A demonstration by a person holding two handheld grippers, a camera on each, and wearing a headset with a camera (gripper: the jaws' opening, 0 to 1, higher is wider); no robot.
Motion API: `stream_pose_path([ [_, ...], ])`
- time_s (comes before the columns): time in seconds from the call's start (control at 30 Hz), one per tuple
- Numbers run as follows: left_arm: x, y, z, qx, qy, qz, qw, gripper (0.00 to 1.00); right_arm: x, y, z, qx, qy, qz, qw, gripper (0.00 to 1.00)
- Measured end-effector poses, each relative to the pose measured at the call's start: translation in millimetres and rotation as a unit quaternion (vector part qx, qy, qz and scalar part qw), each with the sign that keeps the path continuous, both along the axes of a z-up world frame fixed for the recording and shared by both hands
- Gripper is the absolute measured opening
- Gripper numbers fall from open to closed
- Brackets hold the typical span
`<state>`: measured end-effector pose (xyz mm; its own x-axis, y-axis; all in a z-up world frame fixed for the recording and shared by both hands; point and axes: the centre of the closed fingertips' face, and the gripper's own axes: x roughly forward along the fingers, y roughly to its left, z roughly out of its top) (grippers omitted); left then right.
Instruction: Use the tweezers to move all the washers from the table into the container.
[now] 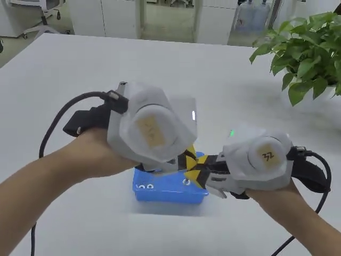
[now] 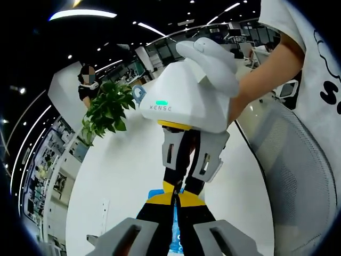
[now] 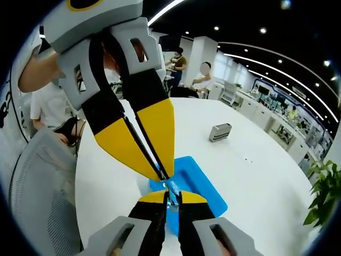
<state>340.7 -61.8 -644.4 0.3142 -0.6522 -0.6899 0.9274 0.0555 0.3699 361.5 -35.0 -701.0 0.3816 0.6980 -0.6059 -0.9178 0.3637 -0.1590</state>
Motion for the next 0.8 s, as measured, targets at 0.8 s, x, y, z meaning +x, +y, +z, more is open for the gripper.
stream_pose_path([
  [0.8,20.2,1.2,-64.8,0.027,0.043,0.021,0.9985,0.00,16.7,-1.2,-65.8,-0.033,0.039,-0.007,0.9987,0.04],
])
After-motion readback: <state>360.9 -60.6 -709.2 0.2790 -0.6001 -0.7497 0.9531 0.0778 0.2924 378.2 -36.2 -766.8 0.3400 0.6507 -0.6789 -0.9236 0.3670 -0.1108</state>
